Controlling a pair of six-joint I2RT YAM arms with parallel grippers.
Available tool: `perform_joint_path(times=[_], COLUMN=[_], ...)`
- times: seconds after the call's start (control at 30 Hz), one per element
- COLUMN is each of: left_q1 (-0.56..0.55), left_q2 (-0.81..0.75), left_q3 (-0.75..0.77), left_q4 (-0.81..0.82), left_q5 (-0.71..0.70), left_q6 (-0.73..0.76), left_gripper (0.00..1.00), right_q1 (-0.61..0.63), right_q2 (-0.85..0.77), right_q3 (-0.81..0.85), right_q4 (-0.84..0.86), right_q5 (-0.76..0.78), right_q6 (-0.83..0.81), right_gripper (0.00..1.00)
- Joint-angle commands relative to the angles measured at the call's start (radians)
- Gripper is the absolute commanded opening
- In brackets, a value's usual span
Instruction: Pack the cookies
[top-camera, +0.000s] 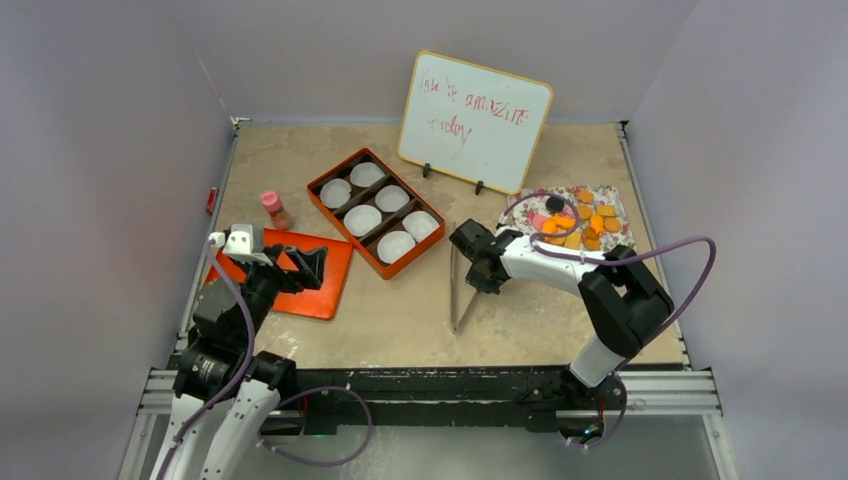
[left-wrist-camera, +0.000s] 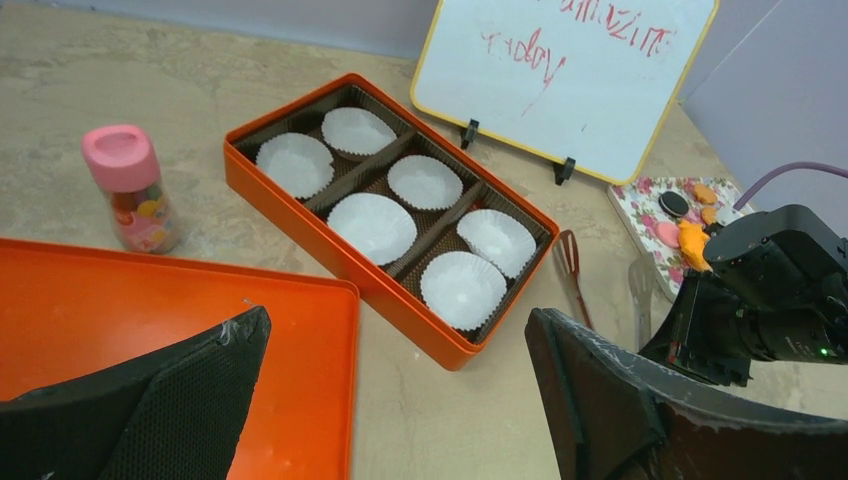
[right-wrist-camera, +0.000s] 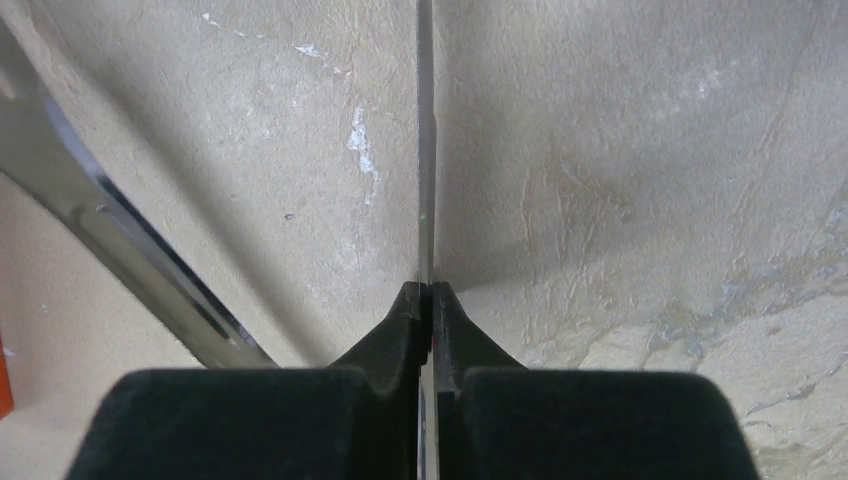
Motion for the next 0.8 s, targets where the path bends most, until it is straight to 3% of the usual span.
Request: perform_joint_path(times=[0.0,0.27,0.53,0.77], left_q1=[-0.007,-0.007,-0.006,-0.007], left_q2=[0.053,0.177,0.283,0.414], left_q3=[0.066,0.119,0.119,0.058], left_q4=[-0.023,-0.019,0.058,0.245], left_q5=[0.049,0.069,0.203,0.375], left_q6=[-0.073,-0.260,-0.366,-0.484], left_gripper=[1.00,0.96,0.96,0.94], right_q1=[0.004,0.004,0.004,0.005], right_q2=[-0.080,-0.177,-0.260,-0.292], right_q3=[-0.021,-0.013,0.037,0.122], right_q4=[-0.034,-0.041,-0.045,-0.056], right_q5=[0.046,0.061,0.070,0.041], right_q6=[0.013,-0.078,-0.244,-0.396], right_gripper=[0.00,0.00,0.00,0.00])
